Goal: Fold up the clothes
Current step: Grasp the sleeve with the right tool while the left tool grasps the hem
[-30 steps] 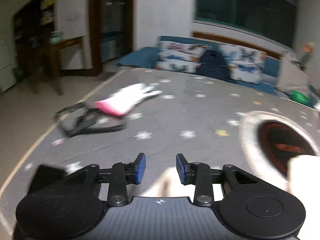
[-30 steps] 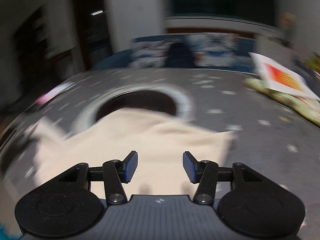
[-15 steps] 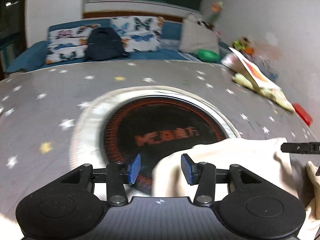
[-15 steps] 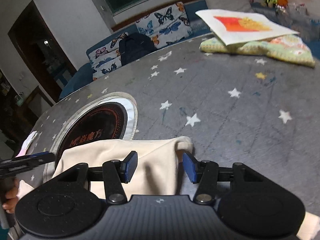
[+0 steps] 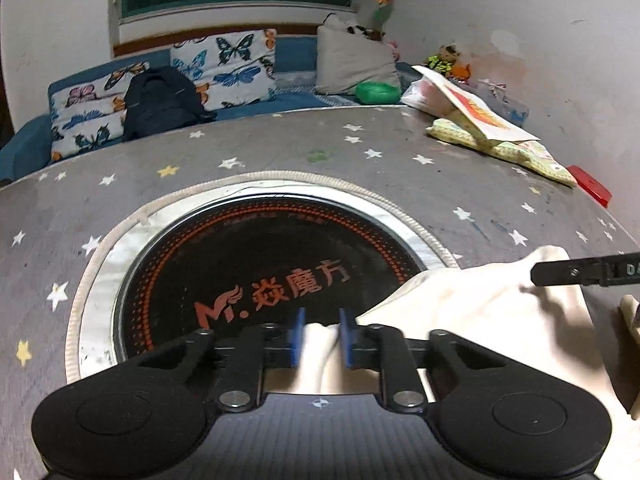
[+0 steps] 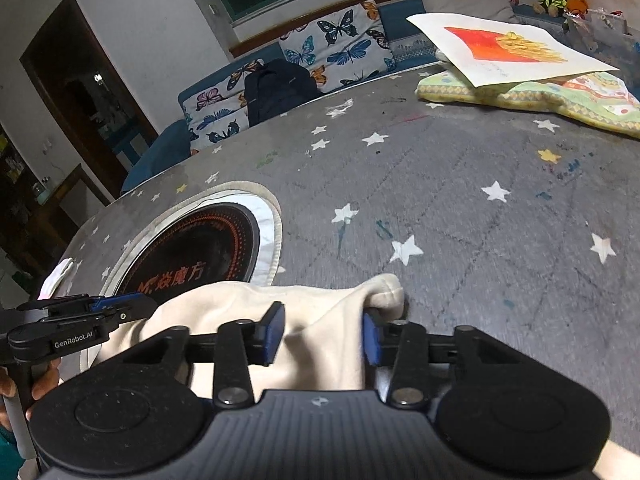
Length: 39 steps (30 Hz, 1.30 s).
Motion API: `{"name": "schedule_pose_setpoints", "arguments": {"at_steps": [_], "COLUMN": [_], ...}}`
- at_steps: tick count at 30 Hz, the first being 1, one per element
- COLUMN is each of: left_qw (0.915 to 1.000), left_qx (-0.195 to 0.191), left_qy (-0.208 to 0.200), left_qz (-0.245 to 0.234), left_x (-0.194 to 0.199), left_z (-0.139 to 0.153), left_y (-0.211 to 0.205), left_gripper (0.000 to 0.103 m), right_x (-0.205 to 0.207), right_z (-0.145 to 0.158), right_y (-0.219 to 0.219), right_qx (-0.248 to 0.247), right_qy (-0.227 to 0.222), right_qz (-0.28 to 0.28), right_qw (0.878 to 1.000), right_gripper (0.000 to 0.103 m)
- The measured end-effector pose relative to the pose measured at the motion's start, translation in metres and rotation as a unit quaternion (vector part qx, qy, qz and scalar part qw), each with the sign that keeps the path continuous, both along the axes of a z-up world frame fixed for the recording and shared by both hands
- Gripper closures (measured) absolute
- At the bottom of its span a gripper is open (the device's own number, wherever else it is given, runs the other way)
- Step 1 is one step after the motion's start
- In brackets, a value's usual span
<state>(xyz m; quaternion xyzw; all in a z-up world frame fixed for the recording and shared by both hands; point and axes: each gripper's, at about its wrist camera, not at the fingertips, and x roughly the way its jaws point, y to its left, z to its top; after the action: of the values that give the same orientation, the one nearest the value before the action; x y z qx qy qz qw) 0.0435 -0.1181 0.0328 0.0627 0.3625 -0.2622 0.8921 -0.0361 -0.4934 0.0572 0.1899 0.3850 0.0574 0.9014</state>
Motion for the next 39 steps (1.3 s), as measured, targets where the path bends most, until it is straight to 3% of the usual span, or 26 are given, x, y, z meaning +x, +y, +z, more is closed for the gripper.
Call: {"name": "schedule_pose_setpoints", "arguments": {"at_steps": [5, 8, 13, 16, 18, 22, 26, 28, 34, 39], "left_qw": [0.9992, 0.9971, 0.9894, 0.9840, 0.9790, 0.9742, 0.9774, 0.9797, 0.9872, 0.9915], "left_qx": [-0.024, -0.042, -0.060, -0.055, -0.057, -0.059, -0.085, -0.105, -0.143, -0.129], "left_qy": [-0.022, -0.039, -0.053, -0.048, -0.044, -0.054, -0.068, -0.068, 0.002, -0.001], "left_qz": [-0.023, -0.050, -0.121, -0.163, -0.191, -0.211, -0.181, -0.157, -0.071, -0.016], "left_x": [-0.011, -0.024, -0.054, -0.069, -0.077, -0.087, -0.086, -0.081, -0.039, -0.022], "left_z": [0.007, 0.014, 0.021, 0.020, 0.019, 0.020, 0.024, 0.025, 0.016, 0.012], "left_y": [0.002, 0.007, 0.015, 0.016, 0.018, 0.023, 0.038, 0.047, 0.059, 0.054], "left_gripper": [0.091, 0.091, 0.091, 0.089, 0.086, 0.083, 0.063, 0.054, 0.055, 0.053], "right_x": [-0.004, -0.012, -0.035, -0.055, -0.062, -0.071, -0.068, -0.064, -0.050, -0.035], "right_z": [0.006, 0.016, 0.026, 0.023, 0.018, 0.013, 0.020, 0.023, 0.022, 0.016], "right_y": [0.003, 0.012, 0.041, 0.069, 0.079, 0.081, 0.068, 0.061, 0.046, 0.027], "right_qx": [-0.003, -0.020, -0.088, -0.162, -0.185, -0.211, -0.190, -0.177, -0.146, -0.113], "right_qy": [-0.024, -0.048, -0.078, -0.076, -0.063, -0.052, -0.056, -0.059, -0.056, -0.041], "right_qz": [0.010, 0.038, 0.129, 0.202, 0.233, 0.240, 0.216, 0.205, 0.164, 0.114], "right_qw": [1.000, 0.998, 0.985, 0.963, 0.953, 0.946, 0.956, 0.961, 0.974, 0.986], "right_gripper": [0.084, 0.089, 0.090, 0.090, 0.089, 0.085, 0.070, 0.068, 0.065, 0.065]}}
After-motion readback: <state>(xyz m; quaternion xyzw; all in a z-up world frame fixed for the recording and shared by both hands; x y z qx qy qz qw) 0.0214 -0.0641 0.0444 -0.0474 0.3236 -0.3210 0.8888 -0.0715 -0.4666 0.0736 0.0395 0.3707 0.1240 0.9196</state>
